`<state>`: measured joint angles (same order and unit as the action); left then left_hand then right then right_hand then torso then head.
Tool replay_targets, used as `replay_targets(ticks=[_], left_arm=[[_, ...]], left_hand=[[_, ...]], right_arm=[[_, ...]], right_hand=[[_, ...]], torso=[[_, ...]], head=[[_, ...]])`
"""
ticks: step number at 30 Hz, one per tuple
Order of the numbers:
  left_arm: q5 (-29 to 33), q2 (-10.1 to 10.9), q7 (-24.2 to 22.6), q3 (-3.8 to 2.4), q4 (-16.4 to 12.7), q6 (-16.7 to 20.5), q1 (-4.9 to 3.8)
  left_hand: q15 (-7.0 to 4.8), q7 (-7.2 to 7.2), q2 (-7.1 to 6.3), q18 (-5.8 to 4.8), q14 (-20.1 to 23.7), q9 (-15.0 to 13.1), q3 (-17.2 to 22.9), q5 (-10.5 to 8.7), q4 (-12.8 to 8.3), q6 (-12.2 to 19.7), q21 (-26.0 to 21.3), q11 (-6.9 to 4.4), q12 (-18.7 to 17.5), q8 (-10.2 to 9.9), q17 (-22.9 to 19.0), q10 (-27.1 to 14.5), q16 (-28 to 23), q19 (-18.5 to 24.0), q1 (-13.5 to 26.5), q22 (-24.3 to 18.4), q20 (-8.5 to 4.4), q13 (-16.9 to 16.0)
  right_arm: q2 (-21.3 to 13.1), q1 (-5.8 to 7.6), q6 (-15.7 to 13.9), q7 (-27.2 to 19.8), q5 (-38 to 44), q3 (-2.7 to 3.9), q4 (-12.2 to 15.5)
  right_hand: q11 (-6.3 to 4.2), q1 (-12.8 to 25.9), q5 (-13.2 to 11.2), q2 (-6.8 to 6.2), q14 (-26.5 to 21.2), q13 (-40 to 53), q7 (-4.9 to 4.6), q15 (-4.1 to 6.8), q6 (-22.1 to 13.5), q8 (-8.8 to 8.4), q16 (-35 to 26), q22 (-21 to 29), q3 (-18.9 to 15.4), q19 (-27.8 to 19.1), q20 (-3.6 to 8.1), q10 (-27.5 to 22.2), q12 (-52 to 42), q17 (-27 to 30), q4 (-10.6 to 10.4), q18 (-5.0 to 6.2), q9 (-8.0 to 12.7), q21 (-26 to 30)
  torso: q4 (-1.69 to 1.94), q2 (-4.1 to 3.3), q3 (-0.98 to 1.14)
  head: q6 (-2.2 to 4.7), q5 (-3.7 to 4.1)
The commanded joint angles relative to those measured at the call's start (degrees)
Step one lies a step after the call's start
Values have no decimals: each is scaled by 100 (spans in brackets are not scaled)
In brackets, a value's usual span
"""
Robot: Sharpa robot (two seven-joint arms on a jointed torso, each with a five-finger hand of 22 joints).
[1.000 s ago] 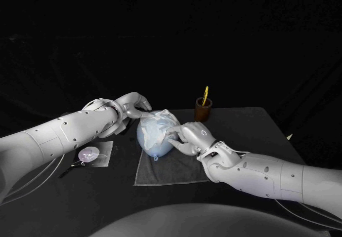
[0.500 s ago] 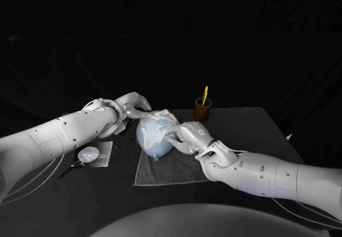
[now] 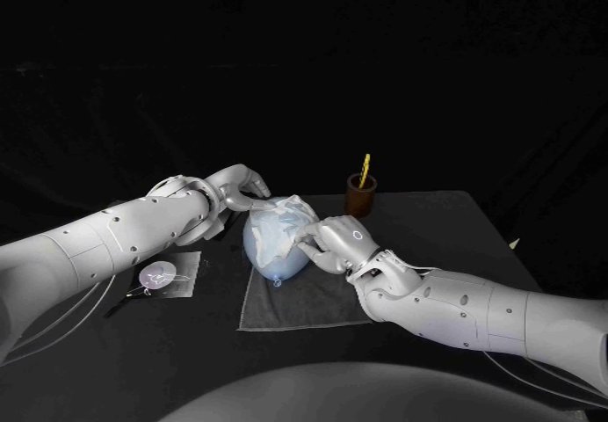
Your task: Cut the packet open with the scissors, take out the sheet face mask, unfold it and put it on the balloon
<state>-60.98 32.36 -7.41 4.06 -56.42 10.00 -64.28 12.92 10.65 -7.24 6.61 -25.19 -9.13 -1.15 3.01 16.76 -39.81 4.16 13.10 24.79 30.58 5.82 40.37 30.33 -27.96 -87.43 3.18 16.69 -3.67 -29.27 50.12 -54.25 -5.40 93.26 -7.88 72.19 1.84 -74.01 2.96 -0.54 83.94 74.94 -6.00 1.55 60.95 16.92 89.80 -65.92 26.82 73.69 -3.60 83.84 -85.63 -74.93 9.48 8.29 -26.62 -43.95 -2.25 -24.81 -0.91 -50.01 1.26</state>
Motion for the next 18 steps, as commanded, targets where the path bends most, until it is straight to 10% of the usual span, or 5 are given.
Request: replay_targets(ticks=[1,18], left_arm=[[-18,-8,-20,15,-8,-171,16],[1,8,-26,16,-5,-183,16]], left_hand=[[13,384,53,59,-39,7,23,-24,0,-46,-36,8,-34,-22,-5,47,-26,26,-1,-5,-9,2],[11,384,71,65,-45,9,36,-24,-3,-48,-40,7,-46,-30,-9,52,-36,22,-16,-5,-8,3]], right_arm=[[-4,-2,-56,-32,100,-3,11],[-352,28,184,56,179,0,426]], right_hand=[[-59,26,-21,49,606,1188,45,64,6,87,20,-63,39,73,16,344,-75,-1507,-37,11,-52,-104],[-132,120,-18,85,606,1328,128,132,18,342,20,-149,150,148,56,466,-229,-1507,-89,-14,-230,-239]], torso=[[-2,-3,2],[-5,4,0]], head=[[1,1],[1,-6]])
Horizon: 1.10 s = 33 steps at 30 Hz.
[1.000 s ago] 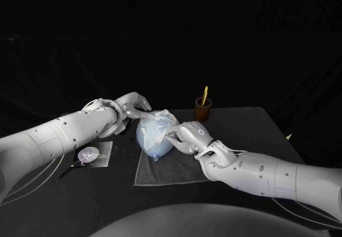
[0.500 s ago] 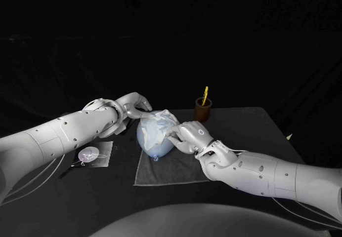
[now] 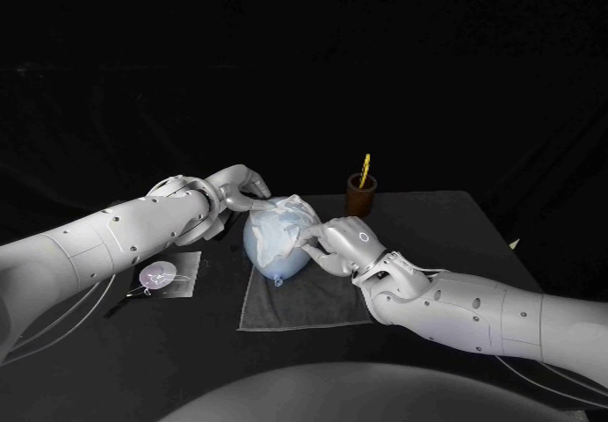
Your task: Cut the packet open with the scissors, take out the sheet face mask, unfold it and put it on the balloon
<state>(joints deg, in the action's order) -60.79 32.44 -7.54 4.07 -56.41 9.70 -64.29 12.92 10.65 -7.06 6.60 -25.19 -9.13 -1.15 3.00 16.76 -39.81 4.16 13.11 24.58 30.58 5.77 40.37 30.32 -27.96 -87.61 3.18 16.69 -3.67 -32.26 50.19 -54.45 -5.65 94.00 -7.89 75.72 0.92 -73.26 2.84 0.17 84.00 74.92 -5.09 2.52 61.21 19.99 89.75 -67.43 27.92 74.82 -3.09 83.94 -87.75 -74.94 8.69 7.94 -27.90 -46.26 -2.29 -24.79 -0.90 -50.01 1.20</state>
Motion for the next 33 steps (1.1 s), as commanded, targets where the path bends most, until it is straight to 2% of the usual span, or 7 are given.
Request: replay_targets(ticks=[1,11,16,22,29,31,33], left_arm=[[-14,2,-14,16,-4,-154,16],[-4,29,-13,16,-6,-142,16],[-3,33,-14,16,-2,-138,16],[-2,40,-13,17,-2,-138,16],[-2,50,-8,17,-5,-141,16],[-2,51,-7,17,-5,-143,16],[-2,51,-7,18,-4,-145,16]], left_hand=[[11,384,53,66,-45,10,37,-24,-3,-49,-40,6,-25,-30,-5,52,-35,22,1,-6,-8,3],[11,384,53,66,-45,10,37,-24,-3,-49,-40,6,-25,-30,-5,52,-35,22,1,-6,-8,3],[11,384,53,66,-45,10,37,-24,-3,-49,-40,6,-25,-30,-5,52,-35,22,1,-6,-8,3],[11,384,54,70,-46,11,40,-24,-3,-48,-42,7,-34,-36,-8,53,-43,19,-4,-6,-8,4],[11,384,54,70,-46,11,40,-24,-3,-48,-42,7,-34,-36,-8,53,-43,19,-4,-6,-8,4],[11,384,54,70,-46,11,40,-24,-3,-48,-42,7,-34,-36,-8,53,-43,19,-4,-6,-8,4],[11,384,54,70,-46,11,40,-24,-3,-48,-42,7,-34,-36,-8,53,-43,19,-4,-6,-8,4]], right_arm=[[-84,28,295,99,105,1,106],[-364,52,1088,155,108,-3,380],[-469,54,1322,177,136,-6,479],[-529,54,1312,240,185,-9,533],[-578,53,980,174,19,-9,538],[-583,54,898,77,-133,-9,528],[-588,55,870,11,-230,-10,526]], right_hand=[[-40,45,-6,14,600,1329,37,35,-8,35,25,2,39,35,4,456,-18,-1506,-10,21,-102,-8],[-45,71,-6,27,600,1331,42,39,-57,95,25,16,69,14,13,454,-18,-1506,-19,27,-162,37],[-45,81,-6,31,600,1332,42,39,-76,117,25,13,78,11,15,454,-18,-1506,-22,25,-184,36],[-45,85,-6,29,600,1337,42,39,-84,126,25,14,81,8,15,458,-24,-1506,-22,26,-194,41],[-41,127,-7,34,600,1240,38,35,-155,170,25,73,92,-47,17,369,95,-1506,-52,46,-245,170],[46,176,14,-107,600,817,-75,-12,-561,43,25,306,11,-251,-23,-42,622,-1506,-66,108,-241,649],[187,309,1,-413,589,742,-254,-132,-1072,-318,17,395,-148,-340,-94,-143,723,-1475,-76,102,-72,830]], torso=[[-3,0,-1],[-3,1,-1],[1,1,1],[0,-3,1],[-1,-1,-1],[-1,0,-1],[2,-1,1]], head=[[1,-1],[1,-8],[1,-2],[1,-6],[1,-6],[1,-13],[1,-15]])
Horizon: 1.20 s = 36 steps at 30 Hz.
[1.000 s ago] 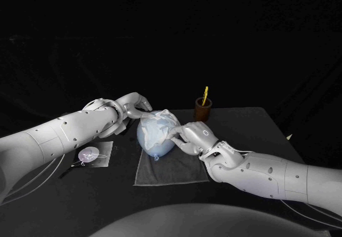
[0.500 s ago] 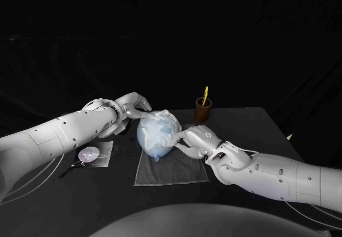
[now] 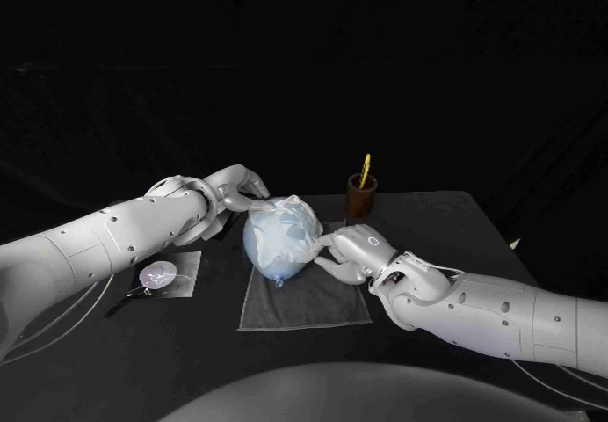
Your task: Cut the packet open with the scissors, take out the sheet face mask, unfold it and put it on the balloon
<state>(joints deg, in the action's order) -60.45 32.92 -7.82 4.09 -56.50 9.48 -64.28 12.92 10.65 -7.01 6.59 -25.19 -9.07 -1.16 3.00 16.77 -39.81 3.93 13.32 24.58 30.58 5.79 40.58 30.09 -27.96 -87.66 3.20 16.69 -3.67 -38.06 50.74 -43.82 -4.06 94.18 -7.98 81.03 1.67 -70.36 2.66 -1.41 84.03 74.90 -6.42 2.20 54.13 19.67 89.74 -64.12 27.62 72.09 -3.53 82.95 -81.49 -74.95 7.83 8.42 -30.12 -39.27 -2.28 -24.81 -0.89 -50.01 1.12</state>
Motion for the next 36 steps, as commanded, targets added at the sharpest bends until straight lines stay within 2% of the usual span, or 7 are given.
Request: replay_targets(ticks=[1,3,6,14,19,27,36], left_arm=[[-36,4,22,15,5,-124,15],[-36,4,21,15,7,-124,15],[-34,6,19,16,5,-122,15],[121,84,-18,2,-130,-72,15],[448,204,-31,-22,-343,-49,12],[1342,384,3,-39,-639,-142,-70],[1617,441,24,-41,-709,-189,-138]], left_hand=[[11,384,49,71,-46,5,41,-23,-4,-48,-19,-14,-34,-36,-10,33,-20,19,0,-7,-8,4],[11,384,49,71,-46,5,41,-23,-4,-48,-19,-14,-34,-36,-10,33,-20,19,0,-7,-8,4],[11,384,49,71,-46,5,41,-23,-4,-48,-19,-14,-34,-36,-10,33,-20,19,0,-7,-8,4],[10,388,45,76,-46,7,43,-24,-3,-48,-21,-16,-46,-44,-15,33,-32,9,-6,-6,-8,5],[11,404,41,77,-39,10,45,-23,-1,-47,-21,-13,-58,-52,-21,31,-46,-1,-7,-5,-5,6],[17,437,48,75,-29,16,71,-22,-6,-42,-26,-2,-87,-72,-33,26,-76,1,-31,-5,0,6],[20,440,51,73,-30,18,88,-23,-11,-41,-30,3,-98,-79,-38,28,-86,2,-54,-5,0,6]], right_arm=[[-10,0,-194,-167,-272,0,-5],[-18,0,-166,-216,-334,0,0],[-40,1,-97,-251,-381,-1,18],[-261,2,-7,-479,-744,-2,294],[-498,45,-121,-700,-1099,-2,591],[-841,225,-125,-993,-1795,-1,935],[-1013,315,27,-800,-2372,-1,982]], right_hand=[[154,43,-2,-352,585,732,-189,-151,-479,-390,17,77,-177,-80,-83,-63,113,-1471,11,46,202,156],[233,33,7,-542,571,661,-232,-214,-791,-621,7,129,-297,-119,-140,-146,200,-1432,49,54,301,256],[274,36,9,-640,550,612,-276,-250,-817,-680,-7,196,-415,-170,-182,-208,259,-1378,43,80,324,384],[331,60,12,-698,517,537,-334,-306,-874,-783,-28,295,-641,-246,-259,-303,337,-1299,-35,125,352,571],[350,-13,15,-597,530,568,-354,-327,-641,-718,-18,253,-729,-179,-303,-258,274,-1333,-95,128,323,475],[282,-142,25,-410,593,644,-274,-276,-257,-591,23,123,-719,-15,-285,-144,149,-1495,-148,108,304,204],[167,-166,30,-274,597,740,-148,-175,46,-492,26,-30,-684,162,-200,-10,15,-1505,-233,61,321,-104]], torso=[[2,1,1],[1,2,0],[0,0,-3],[4,-4,-1],[2,2,-6],[5,0,-5],[-3,3,-2]], head=[[1,-6],[1,-6],[1,-9],[1,-38],[1,-49],[1,-60],[1,-54]])
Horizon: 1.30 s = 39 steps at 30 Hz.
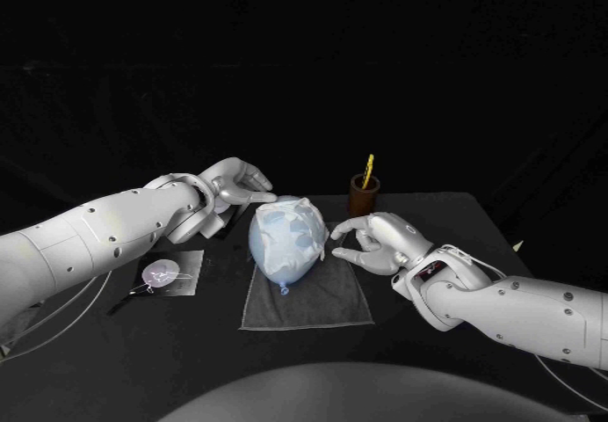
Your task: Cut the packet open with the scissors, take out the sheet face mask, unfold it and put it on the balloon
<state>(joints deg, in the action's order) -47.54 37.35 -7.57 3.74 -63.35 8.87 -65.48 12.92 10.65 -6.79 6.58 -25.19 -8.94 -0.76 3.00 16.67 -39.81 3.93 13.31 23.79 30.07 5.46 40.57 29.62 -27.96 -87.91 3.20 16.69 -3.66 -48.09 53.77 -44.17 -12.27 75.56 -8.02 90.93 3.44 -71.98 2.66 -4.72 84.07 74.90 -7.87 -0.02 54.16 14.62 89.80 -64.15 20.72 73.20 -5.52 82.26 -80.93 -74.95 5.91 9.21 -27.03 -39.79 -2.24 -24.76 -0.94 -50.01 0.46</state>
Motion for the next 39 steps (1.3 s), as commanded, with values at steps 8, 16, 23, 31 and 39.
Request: replay_targets(ticks=[8,16,23,31,39], left_arm=[[353,99,-50,-5,-180,-128,-27],[648,300,-190,-36,-451,-3,-28],[956,541,-460,-69,-774,221,-28],[1179,987,-901,-80,-1321,586,-21],[1191,1374,-923,-79,-1770,577,-11]], left_hand=[[22,443,17,73,-28,7,52,-23,-1,-38,-31,5,-28,-34,-9,26,-47,-5,-40,-5,0,6],[24,449,4,71,-27,8,49,-24,6,-36,-32,8,-36,-40,-12,24,-55,-15,-34,-4,1,6],[-89,399,108,39,-531,1,127,-24,-5,-179,225,-62,-31,-36,69,235,151,-1065,-67,144,9,-4],[-608,82,306,406,-2239,65,273,-21,-12,-623,933,-432,35,-195,606,1120,1205,-2341,-347,416,-123,-40],[-1118,-152,299,379,-3468,99,492,-36,-6,-1103,2700,-795,279,-383,1943,1945,3445,-3805,-536,1399,-950,-258]], right_arm=[[15,38,76,168,-1039,6,-83],[37,272,401,140,-1617,17,-137],[124,674,1388,264,-1844,20,-259],[350,1055,2269,568,-1827,21,-532],[618,1202,2551,949,-1804,23,-742]], right_hand=[[-19,-19,30,112,593,747,-1,64,21,-24,20,-32,52,78,22,76,-52,-1505,-66,-21,45,-64],[-13,-14,37,199,593,773,-9,62,4,-61,20,-59,112,114,30,107,-85,-1505,-120,-35,80,-117],[-38,48,28,352,593,984,19,84,67,-93,20,-249,196,286,49,320,-330,-1505,-263,-96,122,-490],[-56,44,27,366,593,1138,33,105,96,-136,20,-335,235,381,71,466,-503,-1505,-292,-123,152,-663],[-58,67,24,409,593,1181,35,109,111,-164,20,-346,263,408,80,506,-550,-1505,-338,-128,169,-687]], torso=[[-7,-9,9],[-5,1,3],[4,-2,0],[17,-18,-5],[18,-10,-4]], head=[[1,3],[1,-6],[1,-12],[1,-4],[1,-18]])
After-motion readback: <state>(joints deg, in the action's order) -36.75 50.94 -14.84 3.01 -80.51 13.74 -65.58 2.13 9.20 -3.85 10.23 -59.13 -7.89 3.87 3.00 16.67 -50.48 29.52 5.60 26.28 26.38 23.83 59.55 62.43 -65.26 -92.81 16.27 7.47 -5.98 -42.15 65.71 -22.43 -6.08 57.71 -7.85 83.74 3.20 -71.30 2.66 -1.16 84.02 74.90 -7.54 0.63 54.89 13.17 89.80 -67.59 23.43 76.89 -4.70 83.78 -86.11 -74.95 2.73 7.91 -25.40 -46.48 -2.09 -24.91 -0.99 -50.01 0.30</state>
